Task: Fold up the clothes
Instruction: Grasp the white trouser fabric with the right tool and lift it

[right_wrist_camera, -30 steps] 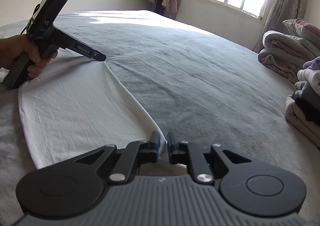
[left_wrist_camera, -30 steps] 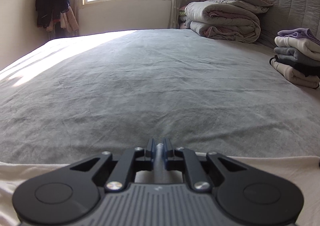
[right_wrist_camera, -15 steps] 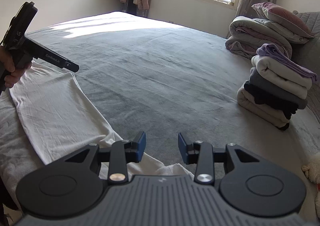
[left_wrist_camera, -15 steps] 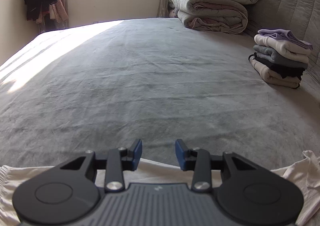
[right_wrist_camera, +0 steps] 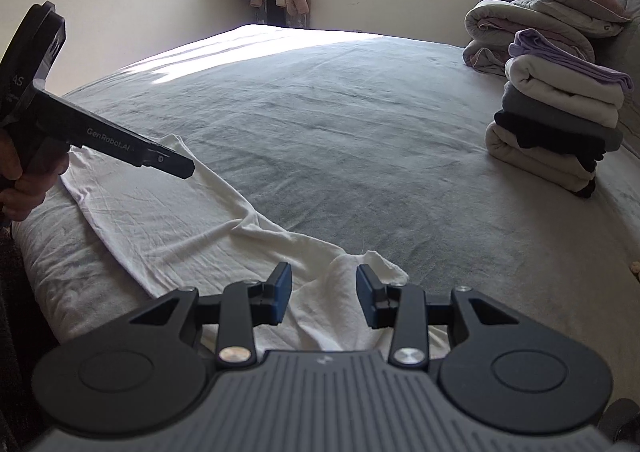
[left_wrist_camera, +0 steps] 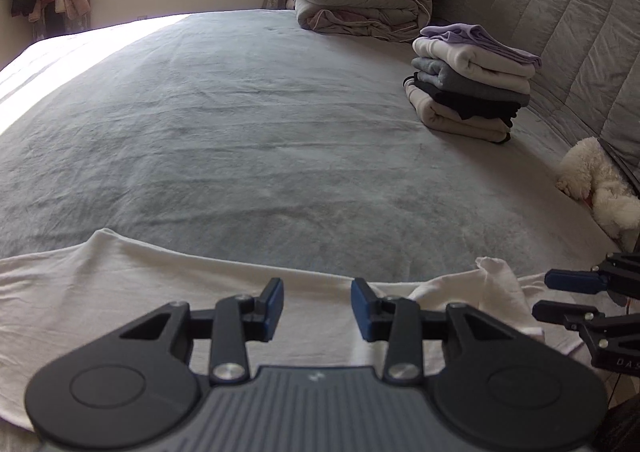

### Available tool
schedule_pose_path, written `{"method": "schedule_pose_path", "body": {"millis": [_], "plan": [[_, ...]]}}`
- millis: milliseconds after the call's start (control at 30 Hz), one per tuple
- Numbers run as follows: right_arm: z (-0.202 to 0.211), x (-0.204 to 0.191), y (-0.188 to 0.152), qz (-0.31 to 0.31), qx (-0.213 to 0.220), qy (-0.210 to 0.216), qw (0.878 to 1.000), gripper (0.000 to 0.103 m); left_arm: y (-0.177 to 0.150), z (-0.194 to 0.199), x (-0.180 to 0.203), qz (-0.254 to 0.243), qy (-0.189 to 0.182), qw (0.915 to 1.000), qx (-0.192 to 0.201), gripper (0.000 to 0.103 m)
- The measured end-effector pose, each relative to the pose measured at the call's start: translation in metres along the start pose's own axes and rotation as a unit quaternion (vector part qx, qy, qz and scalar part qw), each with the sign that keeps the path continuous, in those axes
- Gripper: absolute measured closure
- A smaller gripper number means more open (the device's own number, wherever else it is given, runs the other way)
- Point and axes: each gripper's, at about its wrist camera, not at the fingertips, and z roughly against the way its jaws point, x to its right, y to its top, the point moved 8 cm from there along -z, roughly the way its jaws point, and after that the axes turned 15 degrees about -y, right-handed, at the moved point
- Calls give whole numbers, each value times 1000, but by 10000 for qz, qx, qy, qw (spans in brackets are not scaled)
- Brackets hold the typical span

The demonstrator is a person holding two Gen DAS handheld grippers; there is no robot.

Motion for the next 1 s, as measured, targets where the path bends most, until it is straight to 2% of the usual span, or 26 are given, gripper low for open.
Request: {"method": "schedule_pose_path", "body": {"millis": [133, 167, 200, 267, 333, 500, 833, 933, 1000], "plan": [[-11, -9, -13, 296, -86, 99, 9995, 63, -16, -13, 24, 51, -223, 9997, -88, 65], [-14, -10, -16, 351, -122, 95, 9993, 67, -19, -17, 29, 73, -254, 9996, -111, 65], [-18, -11, -19, 410, -156, 87, 9990, 71, -23, -20, 34, 96, -285, 9995, -133, 65], [-24, -8, -27, 591, -178, -79, 9981, 94, -29, -28, 41, 180, -355, 9991, -177, 65], [-28, -4, -34, 740, -195, -263, 9967, 102, -35, -34, 46, 267, -406, 9986, -221, 65], [-13, 12, -37, 600, -123, -407, 9973, 102, -47, -50, 56, 508, -617, 9964, -300, 65], [3, 61, -56, -26, -467, -664, 9967, 103, -45, -63, 65, 1161, -1129, 9867, -125, 67], [3, 69, -58, -212, -537, -673, 9961, 100, -44, -59, 63, 1296, -1054, 9859, 34, 67], [4, 71, -57, -285, -541, -663, 9959, 92, -44, -57, 62, 1233, -908, 9882, 78, 67]]}}
